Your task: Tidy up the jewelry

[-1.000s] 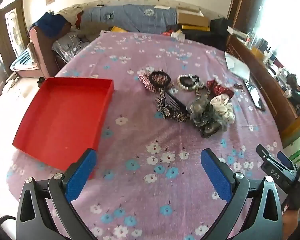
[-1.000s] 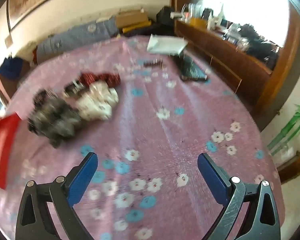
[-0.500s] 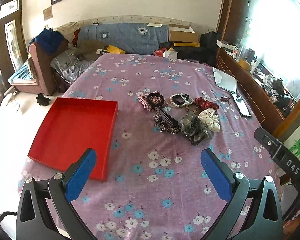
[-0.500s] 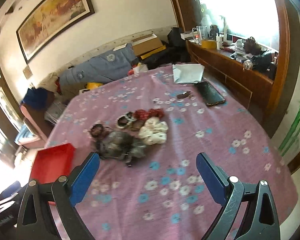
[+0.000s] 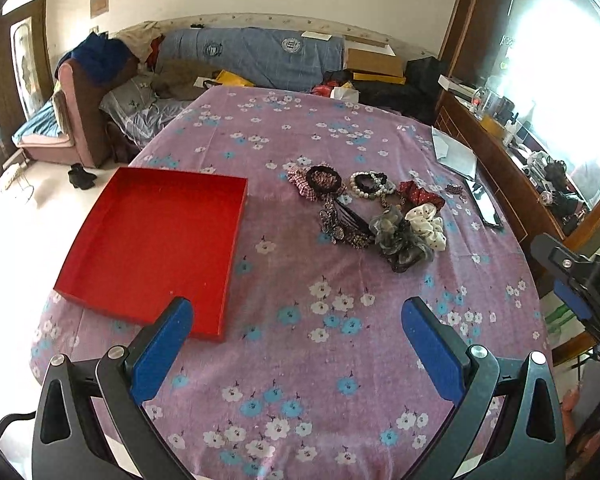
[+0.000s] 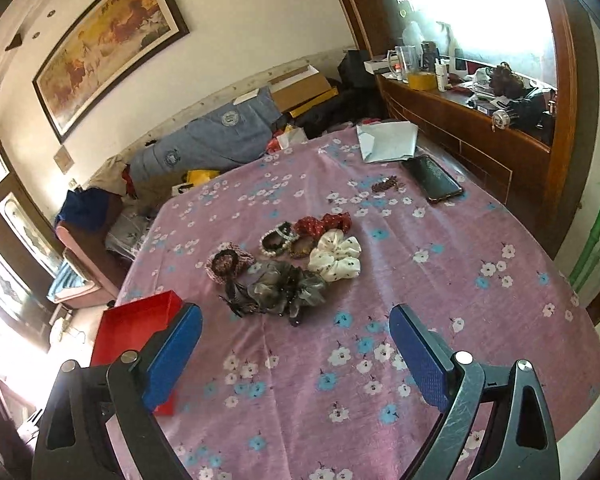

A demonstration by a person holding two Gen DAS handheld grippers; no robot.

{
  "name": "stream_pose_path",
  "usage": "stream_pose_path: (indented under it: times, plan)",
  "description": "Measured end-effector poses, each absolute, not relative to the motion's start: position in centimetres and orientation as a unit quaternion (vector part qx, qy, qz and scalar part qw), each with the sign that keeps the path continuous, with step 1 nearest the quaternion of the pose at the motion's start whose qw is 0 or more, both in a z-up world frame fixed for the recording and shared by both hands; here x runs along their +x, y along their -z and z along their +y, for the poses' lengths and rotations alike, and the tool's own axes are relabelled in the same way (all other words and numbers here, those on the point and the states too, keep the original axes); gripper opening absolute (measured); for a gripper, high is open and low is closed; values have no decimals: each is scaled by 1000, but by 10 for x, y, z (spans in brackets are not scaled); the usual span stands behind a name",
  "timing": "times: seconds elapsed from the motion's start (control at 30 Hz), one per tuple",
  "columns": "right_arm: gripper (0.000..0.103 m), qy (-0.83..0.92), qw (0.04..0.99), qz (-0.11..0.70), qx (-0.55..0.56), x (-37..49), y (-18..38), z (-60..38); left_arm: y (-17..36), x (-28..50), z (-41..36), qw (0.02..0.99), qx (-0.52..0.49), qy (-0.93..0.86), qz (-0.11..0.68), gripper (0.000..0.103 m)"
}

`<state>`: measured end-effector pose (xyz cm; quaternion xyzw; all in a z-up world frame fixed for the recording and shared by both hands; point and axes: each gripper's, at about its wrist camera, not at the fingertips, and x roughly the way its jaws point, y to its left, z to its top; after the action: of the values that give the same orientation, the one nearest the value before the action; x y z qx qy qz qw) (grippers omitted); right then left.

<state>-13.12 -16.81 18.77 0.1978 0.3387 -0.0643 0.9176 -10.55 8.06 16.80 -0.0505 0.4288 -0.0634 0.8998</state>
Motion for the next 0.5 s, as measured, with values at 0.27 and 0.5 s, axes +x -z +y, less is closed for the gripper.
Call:
stream_pose_path:
  times: [0.27, 0.5]
  plan:
    - [97, 75, 911, 368, 170, -110, -173, -138, -165, -118, 113, 900, -76, 85, 420, 103]
    - [97, 54, 916, 377, 124, -77, -173, -87, -169, -132, 153, 908, -92, 79, 400, 103]
